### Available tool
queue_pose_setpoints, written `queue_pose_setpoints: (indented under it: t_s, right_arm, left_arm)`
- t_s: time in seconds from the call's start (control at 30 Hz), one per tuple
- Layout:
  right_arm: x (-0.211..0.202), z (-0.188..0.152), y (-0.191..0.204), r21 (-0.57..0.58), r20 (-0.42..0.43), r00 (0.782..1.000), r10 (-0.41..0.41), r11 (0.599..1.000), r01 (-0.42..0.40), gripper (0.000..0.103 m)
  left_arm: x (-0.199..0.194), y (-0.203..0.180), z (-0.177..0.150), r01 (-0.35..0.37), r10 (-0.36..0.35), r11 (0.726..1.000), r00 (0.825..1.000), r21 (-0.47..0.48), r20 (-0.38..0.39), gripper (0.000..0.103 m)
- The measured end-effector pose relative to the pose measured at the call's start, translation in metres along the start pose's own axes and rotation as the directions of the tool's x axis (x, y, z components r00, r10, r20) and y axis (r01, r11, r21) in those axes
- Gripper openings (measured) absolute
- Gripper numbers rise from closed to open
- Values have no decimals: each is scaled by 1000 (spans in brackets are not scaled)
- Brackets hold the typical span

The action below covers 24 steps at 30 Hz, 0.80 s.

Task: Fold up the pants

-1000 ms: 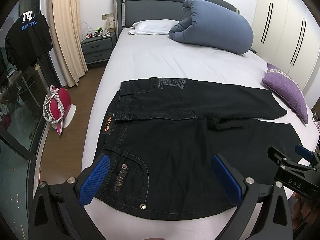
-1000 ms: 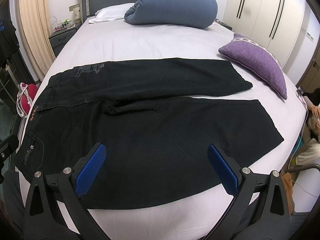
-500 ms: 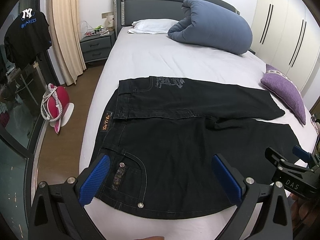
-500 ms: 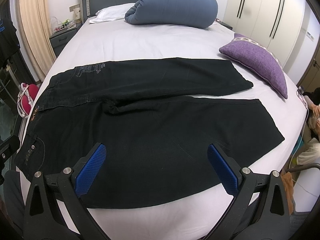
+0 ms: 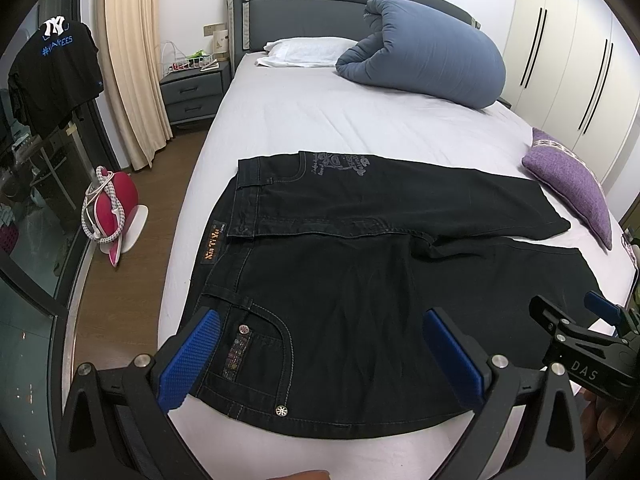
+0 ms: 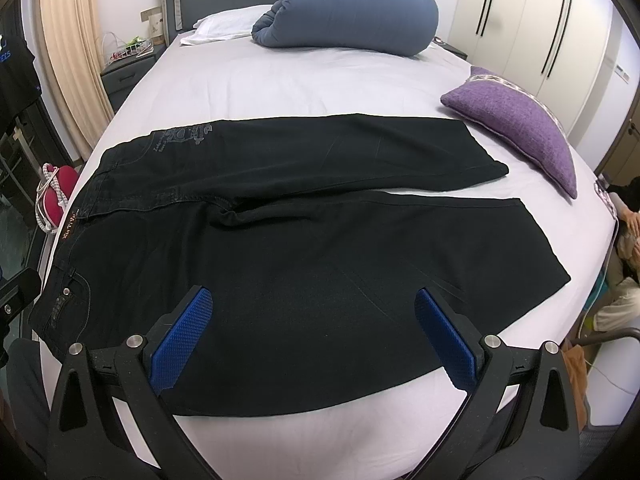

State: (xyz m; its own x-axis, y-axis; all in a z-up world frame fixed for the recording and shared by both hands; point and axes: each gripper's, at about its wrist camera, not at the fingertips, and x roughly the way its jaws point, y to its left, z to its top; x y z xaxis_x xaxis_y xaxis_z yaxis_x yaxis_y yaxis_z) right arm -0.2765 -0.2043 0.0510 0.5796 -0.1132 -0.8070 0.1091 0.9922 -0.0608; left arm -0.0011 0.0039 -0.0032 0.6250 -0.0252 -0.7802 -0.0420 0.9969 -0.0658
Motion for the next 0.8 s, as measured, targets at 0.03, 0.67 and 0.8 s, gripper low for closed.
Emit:
queue_pose_setpoints:
  t_s: [0.03, 0.67, 0.8]
  right_arm:
    - [0, 0, 0, 0, 1, 1000, 0, 1000, 0, 103]
    - [9, 62, -8, -94, 40, 933, 358, 931, -353, 103]
    - [33, 106, -10, -184, 30, 894, 446, 882, -434, 103]
  left_arm:
    - [1, 0, 0, -3, 3, 1000, 1000, 0, 1, 103]
    - [46, 34, 92, 124, -127, 989, 991, 85, 30, 103]
    - [98, 39, 143, 135, -123, 971, 990, 196, -72, 103]
